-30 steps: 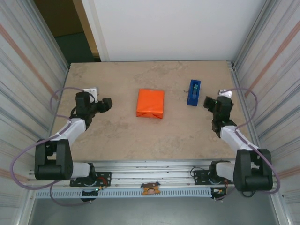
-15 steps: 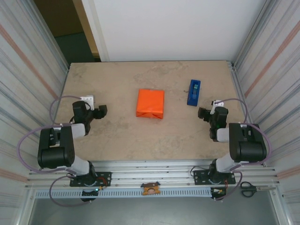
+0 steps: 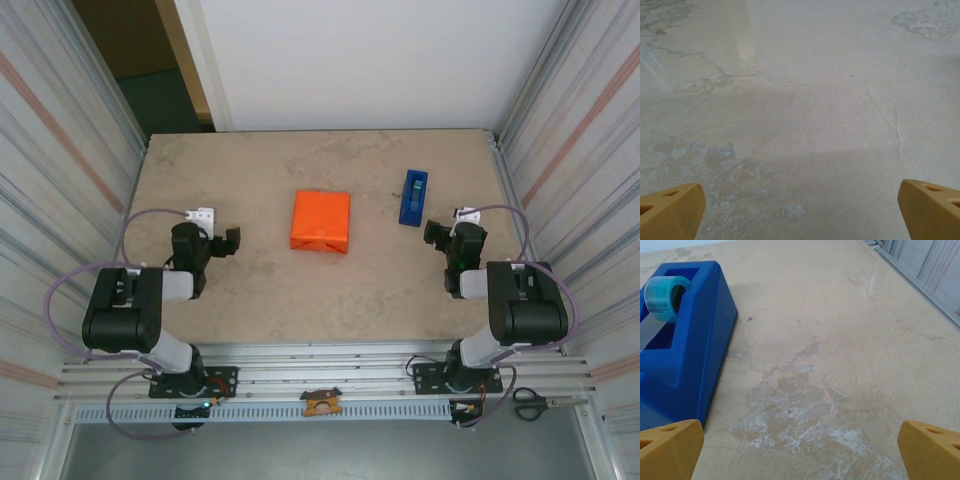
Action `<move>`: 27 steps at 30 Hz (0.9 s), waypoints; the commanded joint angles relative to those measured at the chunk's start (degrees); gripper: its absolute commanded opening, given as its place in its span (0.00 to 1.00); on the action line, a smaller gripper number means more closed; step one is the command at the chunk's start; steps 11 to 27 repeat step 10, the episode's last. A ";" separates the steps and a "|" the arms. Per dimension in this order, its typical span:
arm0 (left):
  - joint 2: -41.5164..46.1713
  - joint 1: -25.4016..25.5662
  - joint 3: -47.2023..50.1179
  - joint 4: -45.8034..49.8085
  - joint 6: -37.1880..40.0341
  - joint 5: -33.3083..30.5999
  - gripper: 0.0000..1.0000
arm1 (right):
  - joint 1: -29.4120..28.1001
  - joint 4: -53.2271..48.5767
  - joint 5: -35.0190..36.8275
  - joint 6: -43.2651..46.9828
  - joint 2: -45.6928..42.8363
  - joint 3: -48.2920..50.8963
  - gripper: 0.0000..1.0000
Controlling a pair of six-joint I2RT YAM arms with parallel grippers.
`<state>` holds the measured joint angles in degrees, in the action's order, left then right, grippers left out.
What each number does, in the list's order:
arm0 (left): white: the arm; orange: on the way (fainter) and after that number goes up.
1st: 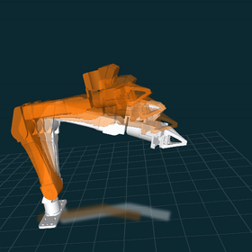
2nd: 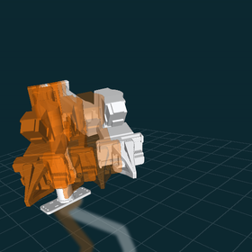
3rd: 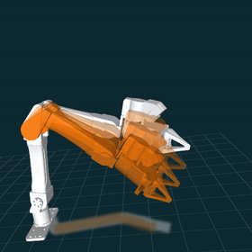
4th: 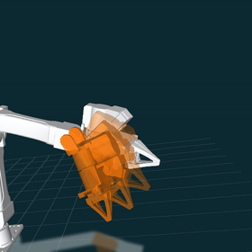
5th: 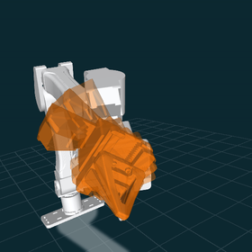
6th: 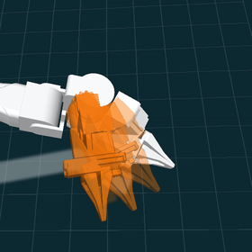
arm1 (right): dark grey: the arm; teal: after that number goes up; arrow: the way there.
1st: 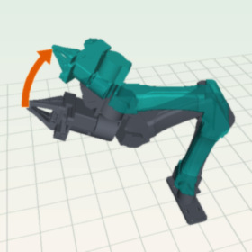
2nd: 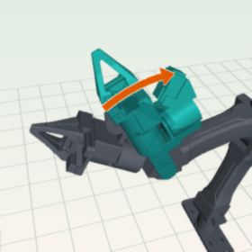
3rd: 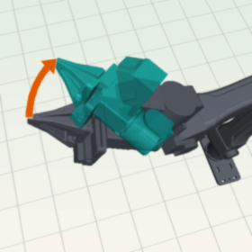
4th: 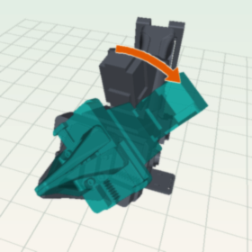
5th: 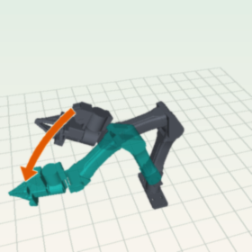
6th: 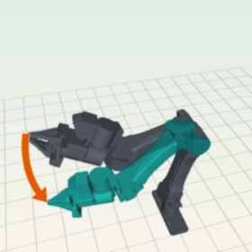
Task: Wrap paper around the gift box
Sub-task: Reset both arms
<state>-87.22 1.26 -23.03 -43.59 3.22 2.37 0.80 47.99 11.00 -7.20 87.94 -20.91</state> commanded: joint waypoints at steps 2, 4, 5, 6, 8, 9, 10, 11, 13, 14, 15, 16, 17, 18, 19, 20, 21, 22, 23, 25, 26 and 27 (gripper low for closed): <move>0.69 0.07 -0.57 -1.44 0.64 -1.75 0.99 | -0.71 0.54 2.13 -0.09 0.21 -1.11 0.98; 0.59 0.15 -0.53 -1.76 0.64 -1.72 0.99 | -0.71 0.55 2.18 -0.09 0.27 -1.09 0.98; 0.65 0.15 -0.55 -1.52 0.64 -1.73 0.99 | -0.55 0.36 1.74 -0.18 0.29 -1.31 0.98; 0.56 0.12 -0.57 -1.84 0.64 -1.76 0.99 | -0.41 0.20 1.09 -0.18 0.30 -1.29 0.98; 0.58 0.14 -0.54 -1.64 0.64 -1.68 0.99 | 0.66 -0.57 -2.43 -0.10 0.12 -1.50 0.98; 0.56 0.14 -0.53 -1.71 0.64 -1.68 0.99 | 0.62 -0.97 -4.33 0.85 0.13 -1.83 0.98; 0.65 0.10 -0.53 -1.58 0.64 -1.71 0.99 | 0.52 -1.97 -7.30 2.10 0.18 -2.43 0.98; 0.65 0.10 -0.53 -1.58 0.64 -1.71 0.99 | 0.52 -1.97 -7.30 2.10 0.18 -2.43 0.98; 0.65 0.10 -0.53 -1.58 0.64 -1.71 0.99 | 0.52 -1.97 -7.30 2.10 0.18 -2.43 0.98; 0.65 0.10 -0.53 -1.58 0.64 -1.71 0.99 | 0.52 -1.97 -7.30 2.10 0.18 -2.43 0.98; 0.65 0.10 -0.53 -1.58 0.64 -1.71 0.99 | 0.52 -1.97 -7.30 2.10 0.18 -2.43 0.98; 0.65 0.10 -0.53 -1.58 0.64 -1.71 0.99 | 0.52 -1.97 -7.30 2.10 0.18 -2.43 0.98; 0.65 0.10 -0.53 -1.58 0.64 -1.71 0.99 | 0.52 -1.97 -7.30 2.10 0.18 -2.43 0.98; 0.65 0.10 -0.53 -1.58 0.64 -1.71 0.99 | 0.52 -1.97 -7.30 2.10 0.18 -2.43 0.98; 0.65 0.10 -0.53 -1.58 0.64 -1.71 0.99 | 0.52 -1.97 -7.30 2.10 0.18 -2.43 0.98; 0.65 0.10 -0.53 -1.58 0.64 -1.71 0.99 | 0.52 -1.97 -7.30 2.10 0.18 -2.43 0.98; 0.65 0.10 -0.53 -1.58 0.64 -1.71 0.99 | 0.52 -1.97 -7.30 2.10 0.18 -2.43 0.98; 0.65 0.10 -0.53 -1.58 0.64 -1.71 0.99 | 0.52 -1.97 -7.30 2.10 0.18 -2.43 0.98; 0.65 0.10 -0.53 -1.58 0.64 -1.71 0.99 | 0.52 -1.97 -7.30 2.10 0.18 -2.43 0.98; 0.65 0.10 -0.53 -1.58 0.64 -1.71 0.99 | 0.52 -1.97 -7.30 2.10 0.18 -2.43 0.98; 0.65 0.10 -0.53 -1.58 0.64 -1.71 0.99 | 0.52 -1.97 -7.30 2.10 0.18 -2.43 0.98; 0.65 0.10 -0.53 -1.58 0.64 -1.71 0.99 | 0.52 -1.97 -7.30 2.10 0.18 -2.43 0.98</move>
